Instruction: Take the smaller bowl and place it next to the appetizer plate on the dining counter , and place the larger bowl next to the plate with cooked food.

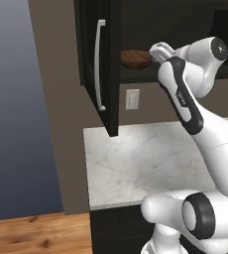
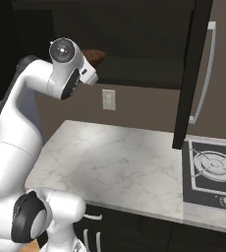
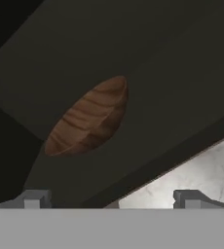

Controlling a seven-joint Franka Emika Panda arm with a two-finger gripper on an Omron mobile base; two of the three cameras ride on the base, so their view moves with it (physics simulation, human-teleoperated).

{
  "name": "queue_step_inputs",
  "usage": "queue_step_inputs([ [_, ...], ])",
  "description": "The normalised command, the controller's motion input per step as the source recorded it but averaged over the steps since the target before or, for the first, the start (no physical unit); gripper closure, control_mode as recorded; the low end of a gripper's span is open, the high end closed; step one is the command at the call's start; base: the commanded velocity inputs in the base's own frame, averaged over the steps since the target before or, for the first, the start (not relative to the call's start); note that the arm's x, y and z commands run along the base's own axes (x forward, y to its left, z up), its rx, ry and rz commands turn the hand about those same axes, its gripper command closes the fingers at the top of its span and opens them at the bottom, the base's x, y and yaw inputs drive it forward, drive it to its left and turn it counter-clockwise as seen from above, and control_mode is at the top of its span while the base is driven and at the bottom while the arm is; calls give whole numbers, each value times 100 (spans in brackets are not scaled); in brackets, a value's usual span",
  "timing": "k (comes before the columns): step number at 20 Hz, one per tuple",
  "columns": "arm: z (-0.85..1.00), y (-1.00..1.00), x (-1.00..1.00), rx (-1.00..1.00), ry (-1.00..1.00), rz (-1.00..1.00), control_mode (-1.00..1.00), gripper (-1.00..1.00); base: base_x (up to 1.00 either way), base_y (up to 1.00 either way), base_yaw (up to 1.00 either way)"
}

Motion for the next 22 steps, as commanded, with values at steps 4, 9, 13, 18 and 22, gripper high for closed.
queue_step_inputs([
  [4,15,0,43,0,22,0,-100,-100,0,0,0],
  [9,3,3,54,0,10,0,-100,-100,0,0,0],
  [13,0,6,57,-1,1,0,-100,-100,0,0,0],
  [18,-18,6,48,-4,0,0,-100,-100,0,0,0],
  [22,-25,1,37,-6,0,0,-100,-100,0,0,0],
])
